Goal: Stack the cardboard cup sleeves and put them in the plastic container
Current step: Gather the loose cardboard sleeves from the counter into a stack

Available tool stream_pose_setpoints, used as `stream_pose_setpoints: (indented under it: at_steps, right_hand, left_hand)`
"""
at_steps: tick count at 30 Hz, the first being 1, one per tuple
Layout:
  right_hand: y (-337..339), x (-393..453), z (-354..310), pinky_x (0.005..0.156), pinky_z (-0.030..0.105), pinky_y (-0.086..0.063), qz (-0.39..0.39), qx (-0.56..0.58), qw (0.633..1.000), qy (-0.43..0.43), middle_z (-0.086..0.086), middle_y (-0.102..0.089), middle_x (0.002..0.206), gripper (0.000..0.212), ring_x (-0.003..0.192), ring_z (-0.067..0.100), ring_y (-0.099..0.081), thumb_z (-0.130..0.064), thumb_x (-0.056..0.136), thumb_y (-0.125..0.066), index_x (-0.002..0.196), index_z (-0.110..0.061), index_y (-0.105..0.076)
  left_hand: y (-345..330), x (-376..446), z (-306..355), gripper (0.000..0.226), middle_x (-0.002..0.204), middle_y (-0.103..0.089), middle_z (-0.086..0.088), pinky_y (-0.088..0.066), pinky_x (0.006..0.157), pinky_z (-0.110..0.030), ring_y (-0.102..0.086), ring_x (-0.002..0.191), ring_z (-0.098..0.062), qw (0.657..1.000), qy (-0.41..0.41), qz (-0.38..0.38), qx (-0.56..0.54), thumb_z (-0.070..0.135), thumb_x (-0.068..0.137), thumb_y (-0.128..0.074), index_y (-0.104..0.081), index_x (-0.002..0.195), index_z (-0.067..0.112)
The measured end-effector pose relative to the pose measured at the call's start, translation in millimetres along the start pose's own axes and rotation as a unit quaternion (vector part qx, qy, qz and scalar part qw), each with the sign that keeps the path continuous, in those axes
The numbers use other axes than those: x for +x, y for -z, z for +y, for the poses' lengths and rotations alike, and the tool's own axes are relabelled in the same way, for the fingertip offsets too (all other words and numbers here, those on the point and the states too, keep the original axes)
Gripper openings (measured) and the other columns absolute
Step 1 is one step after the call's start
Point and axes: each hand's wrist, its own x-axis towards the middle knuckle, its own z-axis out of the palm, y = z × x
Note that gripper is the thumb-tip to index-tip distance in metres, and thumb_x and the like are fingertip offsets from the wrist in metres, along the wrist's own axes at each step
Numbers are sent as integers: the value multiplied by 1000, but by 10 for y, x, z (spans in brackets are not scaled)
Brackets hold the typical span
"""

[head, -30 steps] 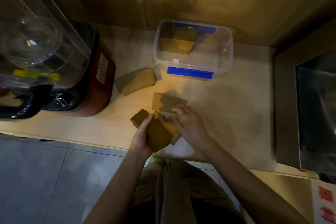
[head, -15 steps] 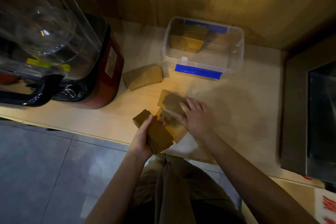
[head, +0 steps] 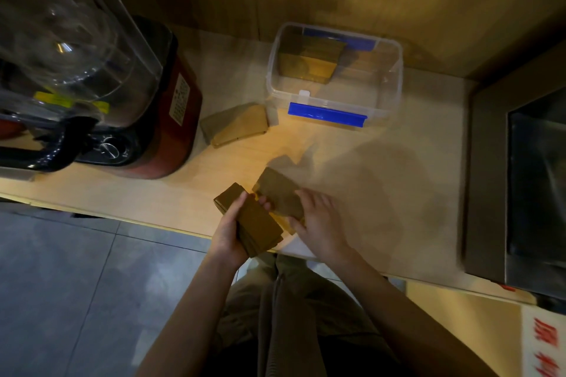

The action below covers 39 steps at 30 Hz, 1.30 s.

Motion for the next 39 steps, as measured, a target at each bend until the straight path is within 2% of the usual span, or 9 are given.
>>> stream_pose_setpoints:
  at_steps: [4,8,16,21,24,28,33,36,39]
  right_hand:
    - [-131,-103,-37,109,42,-27,-1,-28,1000,4,11,-42,142,60,131,27,-35,-37,85,-56,136,-16,-32]
    - [-198,-136,-3,104,43,-35,12,-102,994,23,11,-46,139,58,128,28,-41,-39,80,-61,130,-16,-42]
    - [-228,-125,25,84,37,-52,61,-125,990,18,10,-67,110,59,102,27,-62,-42,63,-76,112,-13,-57]
    - [-57,-72,61,95,40,-43,69,53,996,-24,8,-63,115,67,108,26,-55,-39,65,-71,122,-14,-48]
    - [162,-90,-14,82,40,-53,96,232,963,-100,0,-64,102,61,95,18,-60,-39,62,-74,115,-23,-48]
    - [445,-174,-166,73,18,-46,117,351,922,-113,-20,-55,86,52,83,0,-56,-26,68,-78,112,-21,-51]
    - [533,-241,-315,76,22,-45,88,373,919,-92,-18,-57,95,44,93,6,-54,-31,67,-76,101,-36,-49]
    - [498,-292,-329,74,20,-45,86,335,936,-71,-6,-60,109,50,97,12,-53,-52,59,-65,104,-33,-54]
    - [494,-329,-300,76,22,-44,76,282,955,-46,-1,-60,114,57,99,16,-52,-58,58,-56,106,-28,-57]
  left_hand:
    - [28,-17,-27,40,83,-72,2,-45,91,-43,-69,77,-12,1000,2,8,2,41,69,-62,-65,101,17]
    - [38,-24,-56,28,82,-73,3,-41,95,-48,-67,79,-13,1000,2,18,-3,41,75,-59,-67,91,20]
    - [44,-29,-79,28,83,-72,1,-39,99,-51,-67,79,-15,1000,6,15,-4,41,76,-58,-66,92,19]
    - [-12,-50,-63,33,83,-74,0,-44,96,-49,-70,76,-14,1000,1,10,-16,41,71,-62,-64,96,19]
    - [-46,-31,-54,46,86,-75,-1,-48,90,-45,-70,80,-15,1000,0,4,-19,47,65,-63,-61,102,19]
    - [-132,5,-43,54,90,-74,-3,-43,99,-47,-68,89,-18,1000,-1,-8,-2,55,63,-62,-63,102,18]
    - [-318,-11,-55,52,93,-75,-7,-53,84,-40,-69,88,-23,995,-18,-78,65,61,71,-46,-73,91,20]
    - [-433,4,-43,62,96,-73,-6,-55,82,-39,-68,92,-23,991,2,-122,45,61,59,-65,-69,100,16]
    - [-508,65,-48,55,93,-71,-2,-57,76,-36,-68,86,-18,989,3,-148,15,39,53,-81,-64,100,17]
